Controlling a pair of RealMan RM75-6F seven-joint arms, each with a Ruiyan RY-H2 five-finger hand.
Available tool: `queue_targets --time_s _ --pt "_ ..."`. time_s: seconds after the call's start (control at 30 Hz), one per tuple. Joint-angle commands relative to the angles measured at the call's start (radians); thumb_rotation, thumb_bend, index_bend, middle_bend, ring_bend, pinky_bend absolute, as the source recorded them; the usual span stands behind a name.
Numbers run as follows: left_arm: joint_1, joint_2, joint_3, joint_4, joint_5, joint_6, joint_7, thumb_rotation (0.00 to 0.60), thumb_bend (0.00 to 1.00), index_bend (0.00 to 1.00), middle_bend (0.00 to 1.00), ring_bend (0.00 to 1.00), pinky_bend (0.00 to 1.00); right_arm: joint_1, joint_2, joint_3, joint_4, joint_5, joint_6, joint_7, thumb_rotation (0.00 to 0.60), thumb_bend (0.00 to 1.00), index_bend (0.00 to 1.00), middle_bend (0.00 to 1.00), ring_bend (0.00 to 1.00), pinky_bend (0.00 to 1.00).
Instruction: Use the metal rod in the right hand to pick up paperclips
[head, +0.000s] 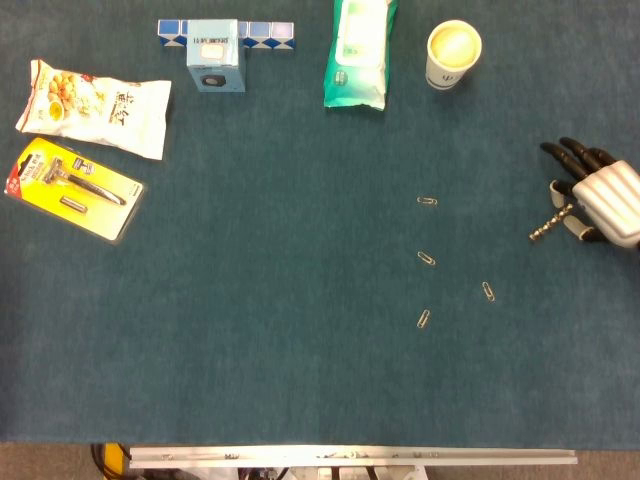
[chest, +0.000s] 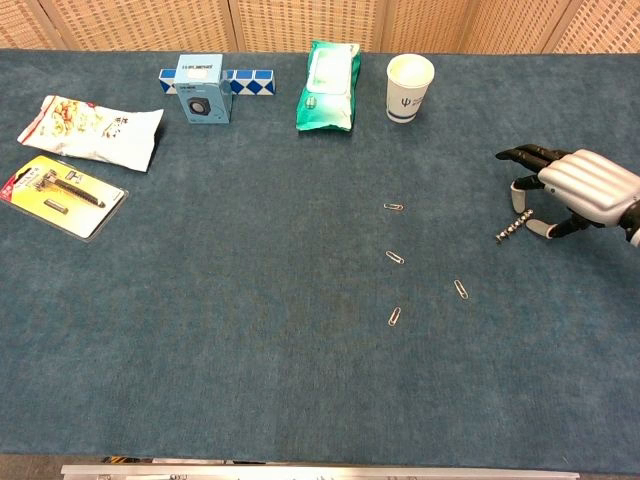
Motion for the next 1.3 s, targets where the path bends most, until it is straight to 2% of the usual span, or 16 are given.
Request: queue_targets --time_s 0.03,1.03,1.3 --pt "0.000 0.000 0.000 0.000 0.000 0.000 -0.002 0.600 0.25 0.25 0.05 0.10 0.16 0.001 -0.001 0.001 0.001 0.001 -0.001 -0.002 0.600 0.29 0.53 0.09 0.05 0.23" --pt "0.000 0.004 0.000 -0.003 -0.003 -0.001 -0.005 0.600 0.25 0.25 0.05 0.10 0.16 0.008 -0.014 0.002 0.007 0.007 -0.013 -0.001 0.600 0.29 0.55 0.09 0.05 0.23" --pt "-0.001 0.003 0.000 -0.003 -0.003 -0.002 -0.003 0.600 0.25 0.25 0.05 0.10 0.16 0.008 -0.003 0.006 -0.006 0.006 0.019 -0.001 0.600 0.31 0.62 0.10 0.05 0.23"
